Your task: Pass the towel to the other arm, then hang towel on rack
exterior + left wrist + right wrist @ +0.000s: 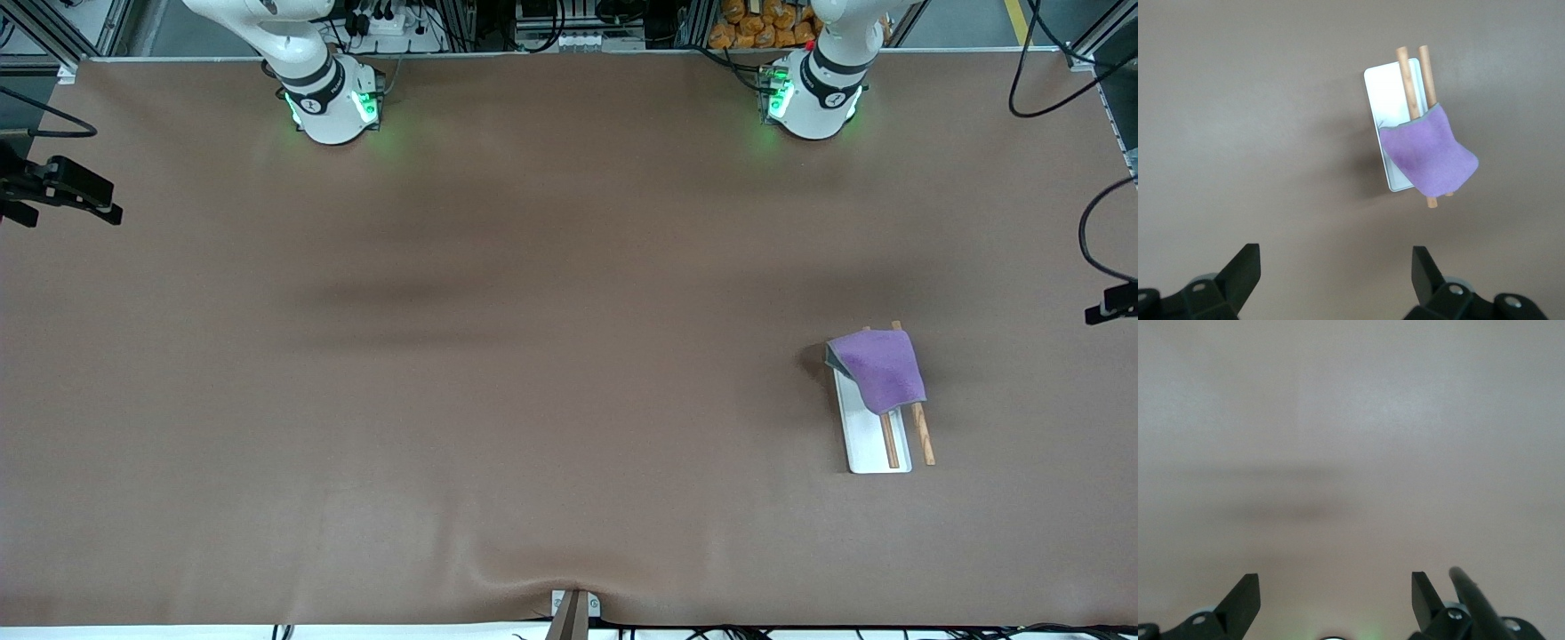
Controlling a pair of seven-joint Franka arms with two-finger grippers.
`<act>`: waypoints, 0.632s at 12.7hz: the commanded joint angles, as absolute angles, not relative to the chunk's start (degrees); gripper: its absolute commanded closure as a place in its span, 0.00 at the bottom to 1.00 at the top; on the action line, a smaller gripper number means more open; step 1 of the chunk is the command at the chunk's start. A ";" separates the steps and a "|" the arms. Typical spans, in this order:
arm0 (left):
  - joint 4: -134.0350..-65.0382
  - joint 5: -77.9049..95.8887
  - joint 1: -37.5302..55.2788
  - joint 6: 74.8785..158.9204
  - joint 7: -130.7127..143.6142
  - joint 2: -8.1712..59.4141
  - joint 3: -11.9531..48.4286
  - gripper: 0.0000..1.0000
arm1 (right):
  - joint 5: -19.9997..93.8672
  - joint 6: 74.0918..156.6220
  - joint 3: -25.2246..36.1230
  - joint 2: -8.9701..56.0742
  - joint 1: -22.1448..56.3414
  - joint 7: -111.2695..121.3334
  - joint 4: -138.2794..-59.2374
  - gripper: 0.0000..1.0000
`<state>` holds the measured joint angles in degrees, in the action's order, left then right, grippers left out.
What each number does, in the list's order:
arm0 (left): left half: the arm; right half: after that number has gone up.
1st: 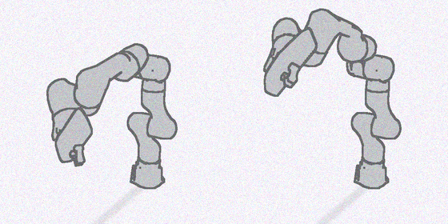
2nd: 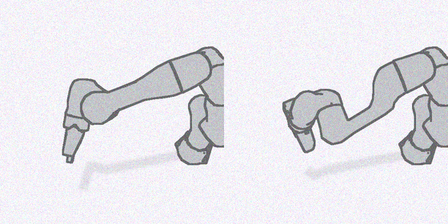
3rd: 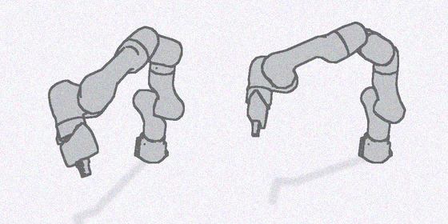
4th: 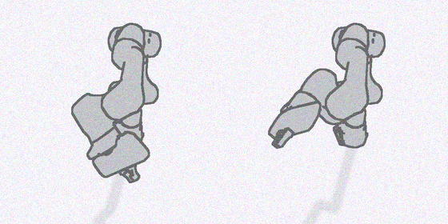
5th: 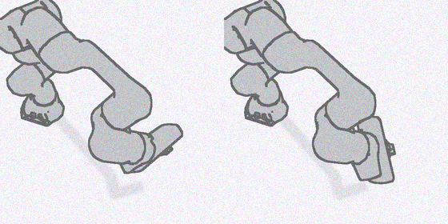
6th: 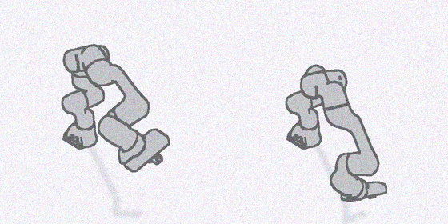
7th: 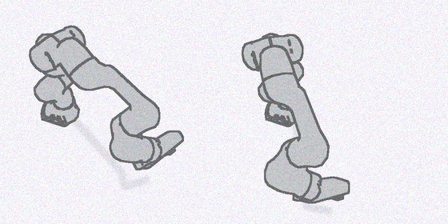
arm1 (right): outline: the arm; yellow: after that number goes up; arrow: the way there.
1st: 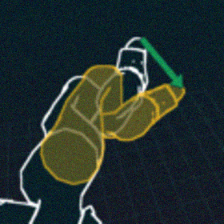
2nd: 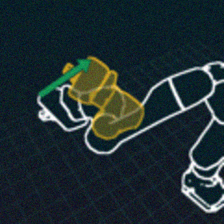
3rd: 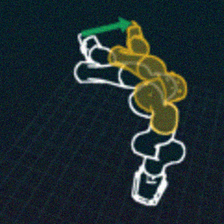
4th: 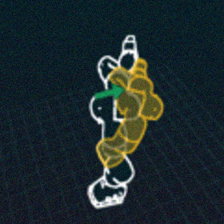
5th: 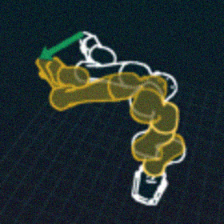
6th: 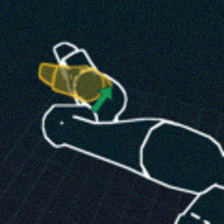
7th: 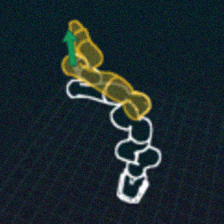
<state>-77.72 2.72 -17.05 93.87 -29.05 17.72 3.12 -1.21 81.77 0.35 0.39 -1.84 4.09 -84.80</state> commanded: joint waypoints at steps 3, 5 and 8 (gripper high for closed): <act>-79.28 -1.05 -9.33 89.93 -10.95 11.35 3.16 0.00 | -1.76 82.35 0.35 -0.97 -2.02 5.01 -86.22 0.00; -79.36 -0.97 -6.95 87.98 -5.21 9.07 3.95 0.00 | -1.76 82.88 0.35 -0.88 -2.02 5.01 -86.22 0.00; -79.89 0.34 -6.94 82.46 1.12 6.16 7.90 0.00 | -1.76 82.88 0.35 -0.88 -2.20 5.01 -86.22 0.00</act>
